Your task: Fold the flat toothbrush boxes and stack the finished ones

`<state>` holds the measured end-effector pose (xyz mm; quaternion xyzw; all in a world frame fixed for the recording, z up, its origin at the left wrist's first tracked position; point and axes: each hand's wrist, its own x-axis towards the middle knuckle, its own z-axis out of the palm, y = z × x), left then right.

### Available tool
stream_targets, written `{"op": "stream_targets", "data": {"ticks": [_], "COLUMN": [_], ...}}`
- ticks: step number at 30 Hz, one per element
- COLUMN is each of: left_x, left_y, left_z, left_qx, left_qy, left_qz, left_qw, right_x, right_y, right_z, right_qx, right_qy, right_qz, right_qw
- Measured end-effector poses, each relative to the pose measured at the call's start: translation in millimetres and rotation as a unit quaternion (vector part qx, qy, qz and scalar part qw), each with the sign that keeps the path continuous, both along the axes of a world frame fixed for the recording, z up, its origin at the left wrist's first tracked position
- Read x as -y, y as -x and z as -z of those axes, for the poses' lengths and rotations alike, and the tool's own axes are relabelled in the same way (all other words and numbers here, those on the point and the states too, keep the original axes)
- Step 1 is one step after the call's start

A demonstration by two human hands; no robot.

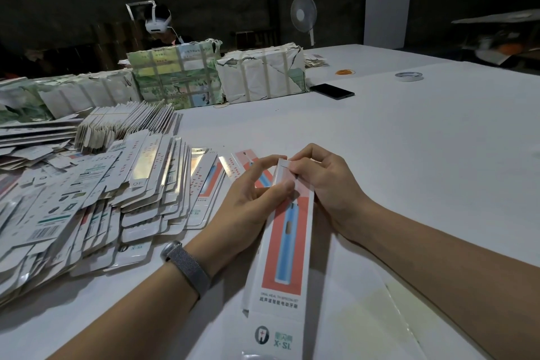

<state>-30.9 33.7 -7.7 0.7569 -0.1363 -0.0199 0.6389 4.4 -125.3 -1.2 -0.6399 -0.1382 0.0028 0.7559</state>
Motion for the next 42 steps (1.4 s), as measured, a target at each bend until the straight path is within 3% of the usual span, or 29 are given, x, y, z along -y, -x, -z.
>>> {"op": "stream_targets", "data": {"ticks": [21,42], "left_x": [0.9,1.7], "left_y": [6.0,4.4], "left_z": [-6.3,-4.4], "left_qx": [-0.024,0.025], "left_qy": [-0.029,-0.006], "left_qz": [0.033,-0.025], "left_qw": [0.999,0.999], "right_x": [4.0,4.5], "right_y": [-0.7,-1.7], "right_z": [1.3,2.0], "right_qx": [0.002,0.002], "right_qy": [0.021,-0.013], "right_qz": [0.037,-0.032], "right_qw": [0.999,0.999]}}
